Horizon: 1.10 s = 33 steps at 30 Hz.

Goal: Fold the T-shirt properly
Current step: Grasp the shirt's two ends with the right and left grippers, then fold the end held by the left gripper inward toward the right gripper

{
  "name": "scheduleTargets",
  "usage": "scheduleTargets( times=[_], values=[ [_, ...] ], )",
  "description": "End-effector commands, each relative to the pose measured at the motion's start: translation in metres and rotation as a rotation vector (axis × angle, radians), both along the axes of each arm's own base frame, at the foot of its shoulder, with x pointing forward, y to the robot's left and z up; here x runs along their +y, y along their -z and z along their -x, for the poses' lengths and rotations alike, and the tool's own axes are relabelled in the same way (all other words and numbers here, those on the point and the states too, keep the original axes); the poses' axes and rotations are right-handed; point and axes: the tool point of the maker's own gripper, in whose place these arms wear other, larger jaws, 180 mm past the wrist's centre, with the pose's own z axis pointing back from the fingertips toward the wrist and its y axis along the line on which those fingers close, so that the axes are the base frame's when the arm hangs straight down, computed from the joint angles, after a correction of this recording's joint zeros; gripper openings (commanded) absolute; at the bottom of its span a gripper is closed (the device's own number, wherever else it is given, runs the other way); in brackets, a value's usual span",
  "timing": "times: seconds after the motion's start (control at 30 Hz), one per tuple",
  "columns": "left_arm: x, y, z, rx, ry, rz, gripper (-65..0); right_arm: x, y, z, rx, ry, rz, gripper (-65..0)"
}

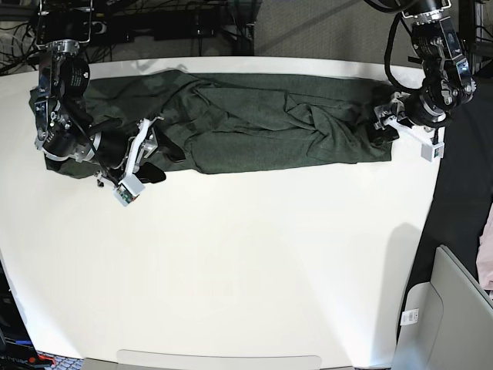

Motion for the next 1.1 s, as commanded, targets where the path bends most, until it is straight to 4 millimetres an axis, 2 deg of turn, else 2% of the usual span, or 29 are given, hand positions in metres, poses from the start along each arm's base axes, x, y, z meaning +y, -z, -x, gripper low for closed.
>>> scheduleTargets(
  times=[0.0,0.33,0.47,0.57,0.7,0.83,0.9,1.03,1.07],
  values=[
    [-0.005,-0.004,0.000,-0.001,0.015,0.028,-17.7,0.002,-0.016,-0.006,-0.052,-0.007,-0.028,-31.2],
    [-0.020,-0.002,0.003,0.009,0.024,0.089,-17.8,0.002,-0.016,-0.006,-0.052,-0.007,-0.028,-31.2],
    [-0.045,0.005,0.004,0.030,0.100,0.104,-18.2,0.002,-0.016,-0.006,-0.052,-0.007,-0.028,-31.2],
    [-0.063,0.009,0.005,0.044,0.155,0.115,-22.1,0.002,-0.016,-0.006,-0.052,-0.008,-0.029,-31.2],
    [-0.071,0.010,0.006,0.049,0.179,0.120,-26.5,0.003,-0.018,-0.006,-0.058,-0.010,-0.029,-31.2],
    [-0.069,0.009,0.004,0.045,0.176,0.116,-35.1,0.002,-0.018,-0.006,-0.058,-0.010,-0.028,-31.2],
    [-0.067,0.009,0.004,0.046,0.175,0.113,-42.9,0.002,-0.018,-0.006,-0.058,-0.010,-0.028,-31.2],
    [-0.067,0.005,0.001,0.033,0.176,0.110,-62.7,0.002,-0.018,-0.006,-0.058,-0.010,-0.029,-31.3],
    [-0.067,0.002,-0.003,0.026,0.176,0.109,-65.0,0.002,-0.018,-0.006,-0.058,-0.010,-0.029,-31.3]
  ],
)
